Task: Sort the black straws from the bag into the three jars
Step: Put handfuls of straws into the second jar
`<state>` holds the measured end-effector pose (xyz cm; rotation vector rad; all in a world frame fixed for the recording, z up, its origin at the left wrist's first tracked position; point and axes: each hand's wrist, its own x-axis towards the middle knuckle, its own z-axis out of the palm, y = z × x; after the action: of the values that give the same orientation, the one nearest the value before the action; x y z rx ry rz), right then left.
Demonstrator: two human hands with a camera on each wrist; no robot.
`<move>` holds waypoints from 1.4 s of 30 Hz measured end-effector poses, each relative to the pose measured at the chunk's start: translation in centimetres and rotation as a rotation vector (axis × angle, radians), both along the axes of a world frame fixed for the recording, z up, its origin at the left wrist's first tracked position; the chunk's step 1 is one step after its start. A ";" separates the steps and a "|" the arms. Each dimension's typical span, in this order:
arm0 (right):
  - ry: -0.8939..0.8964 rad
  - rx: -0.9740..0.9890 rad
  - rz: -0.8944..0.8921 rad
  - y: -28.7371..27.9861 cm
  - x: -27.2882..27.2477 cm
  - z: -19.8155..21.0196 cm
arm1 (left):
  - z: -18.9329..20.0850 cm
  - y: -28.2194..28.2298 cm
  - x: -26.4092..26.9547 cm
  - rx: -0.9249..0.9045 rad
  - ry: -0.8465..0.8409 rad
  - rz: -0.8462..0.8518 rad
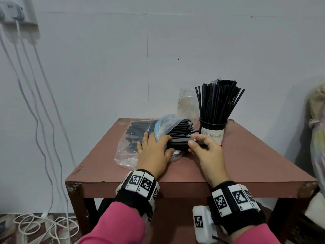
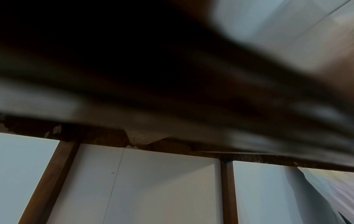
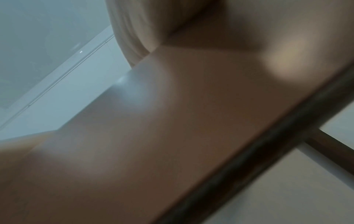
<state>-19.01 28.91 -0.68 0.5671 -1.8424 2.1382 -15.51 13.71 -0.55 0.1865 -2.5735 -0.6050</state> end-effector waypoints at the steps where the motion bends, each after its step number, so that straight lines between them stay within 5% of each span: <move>1: -0.010 -0.047 0.036 0.0 0.0 0.1 | 0.0 0.0 0.0 0.008 0.003 0.005; 3: -0.034 -0.103 0.110 0.0 0.1 0.1 | 0.1 0.0 -0.1 0.015 0.004 0.011; 7: -0.014 0.127 0.109 -0.4 0.1 0.0 | -0.1 -0.1 -0.2 -0.032 -0.032 0.001; 12: -0.033 0.187 0.117 -0.6 0.3 0.2 | -0.1 -0.1 -0.1 -0.066 -0.035 -0.019; 28: -0.047 -0.119 0.098 -0.4 0.4 0.6 | -0.1 -0.1 -0.2 -0.020 0.012 0.003; 42: -0.069 -0.123 0.151 -0.1 0.4 0.5 | -0.5 -0.4 -0.6 -0.038 0.056 0.007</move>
<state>-18.65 28.83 -0.16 0.6303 -1.7372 2.3783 -16.16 13.31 -1.05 0.1632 -2.5278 -0.5501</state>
